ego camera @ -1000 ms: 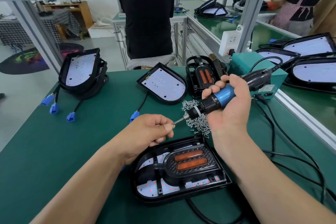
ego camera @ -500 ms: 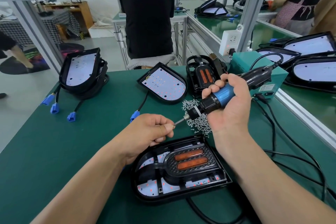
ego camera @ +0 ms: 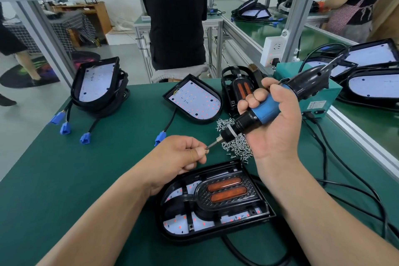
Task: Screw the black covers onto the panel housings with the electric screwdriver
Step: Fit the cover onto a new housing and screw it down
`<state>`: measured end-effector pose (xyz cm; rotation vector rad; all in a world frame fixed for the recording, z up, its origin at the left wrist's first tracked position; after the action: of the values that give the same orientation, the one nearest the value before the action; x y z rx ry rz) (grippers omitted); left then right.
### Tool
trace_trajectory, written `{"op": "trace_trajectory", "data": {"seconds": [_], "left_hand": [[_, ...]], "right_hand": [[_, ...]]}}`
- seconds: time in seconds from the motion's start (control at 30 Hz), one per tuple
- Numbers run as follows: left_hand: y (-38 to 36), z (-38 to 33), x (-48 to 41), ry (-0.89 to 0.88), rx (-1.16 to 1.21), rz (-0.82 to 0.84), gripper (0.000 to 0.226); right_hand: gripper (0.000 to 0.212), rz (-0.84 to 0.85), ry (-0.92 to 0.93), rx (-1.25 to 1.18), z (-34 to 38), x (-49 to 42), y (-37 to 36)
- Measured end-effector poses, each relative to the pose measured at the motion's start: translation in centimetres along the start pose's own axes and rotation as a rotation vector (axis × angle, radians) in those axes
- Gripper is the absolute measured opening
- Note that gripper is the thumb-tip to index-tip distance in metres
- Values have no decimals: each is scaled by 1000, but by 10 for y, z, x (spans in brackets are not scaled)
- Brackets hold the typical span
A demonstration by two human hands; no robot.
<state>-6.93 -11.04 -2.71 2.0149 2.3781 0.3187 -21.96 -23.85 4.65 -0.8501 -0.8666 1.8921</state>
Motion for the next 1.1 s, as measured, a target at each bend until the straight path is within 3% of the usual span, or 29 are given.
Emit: {"op": "trace_trajectory", "data": {"seconds": [1.1], "left_hand": [[-2, -3, -1, -37, 45, 32, 15]], "right_hand": [[12, -136, -15, -37, -3, -1, 17]]}}
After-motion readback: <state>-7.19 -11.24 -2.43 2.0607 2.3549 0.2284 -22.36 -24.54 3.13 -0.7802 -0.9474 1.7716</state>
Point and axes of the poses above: each hand's wrist, its own x-axis away from the middle knuckle, its own y-axis out of the back of the hand, z = x × y, the point moved 8 cm from there along -x, towards the middle knuckle, and after that the axes turned 3 degrees about -y, right-handed, at the moved point
